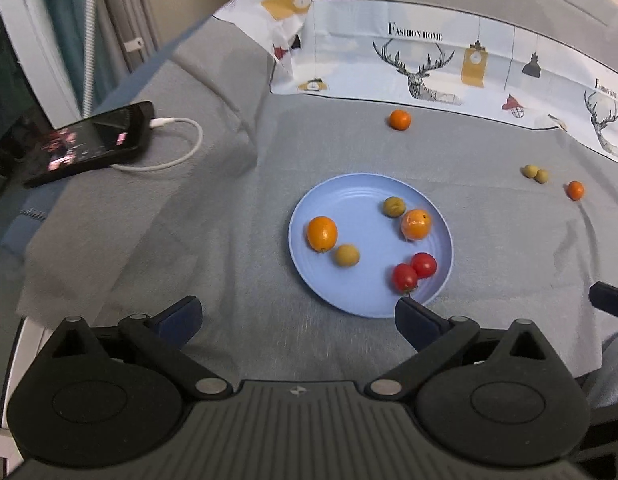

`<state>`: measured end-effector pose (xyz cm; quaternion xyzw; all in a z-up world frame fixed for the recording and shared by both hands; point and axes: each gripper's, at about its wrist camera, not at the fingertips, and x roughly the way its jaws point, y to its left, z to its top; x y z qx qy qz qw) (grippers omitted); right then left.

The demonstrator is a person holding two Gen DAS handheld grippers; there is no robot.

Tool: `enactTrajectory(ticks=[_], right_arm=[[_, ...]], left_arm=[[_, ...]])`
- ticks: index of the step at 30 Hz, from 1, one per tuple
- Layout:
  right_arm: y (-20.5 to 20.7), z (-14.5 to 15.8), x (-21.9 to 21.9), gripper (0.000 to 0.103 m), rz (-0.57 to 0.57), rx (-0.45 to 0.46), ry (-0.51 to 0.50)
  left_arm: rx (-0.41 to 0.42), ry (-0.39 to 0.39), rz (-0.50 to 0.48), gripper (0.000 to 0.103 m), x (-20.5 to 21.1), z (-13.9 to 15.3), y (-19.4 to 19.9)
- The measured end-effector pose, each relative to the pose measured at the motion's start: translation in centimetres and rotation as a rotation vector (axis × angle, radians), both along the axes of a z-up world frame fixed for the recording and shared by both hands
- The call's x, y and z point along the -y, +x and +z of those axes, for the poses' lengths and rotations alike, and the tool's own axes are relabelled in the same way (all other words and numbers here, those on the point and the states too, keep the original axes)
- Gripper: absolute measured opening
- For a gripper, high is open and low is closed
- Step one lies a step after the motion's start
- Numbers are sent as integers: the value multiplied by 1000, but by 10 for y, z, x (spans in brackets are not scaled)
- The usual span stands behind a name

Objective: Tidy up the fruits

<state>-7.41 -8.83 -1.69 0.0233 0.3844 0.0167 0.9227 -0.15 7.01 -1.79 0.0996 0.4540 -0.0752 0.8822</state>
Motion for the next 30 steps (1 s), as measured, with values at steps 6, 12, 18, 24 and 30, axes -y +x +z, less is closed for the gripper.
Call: enactTrajectory(ticks=[6,12,18,24,30], right_arm=[[-37,23,-9,102,-10,101,-51],[-67,36,-13,102,-9,153,-61],[-87,46,-15,102,-19,198,-68],[-99,51,-15,102,-23,221,-70],[-99,53,-17,102,-25,230,-71]], left_arm=[[40,-11,-6,103,-3,11,-39],[95,-28,-15,103,-4,28,-65],[140,-30,-37,103,0,40,-83],[161,-33,-37,103,2,47,-92],[170,-33,-37,103,1,49,-94]])
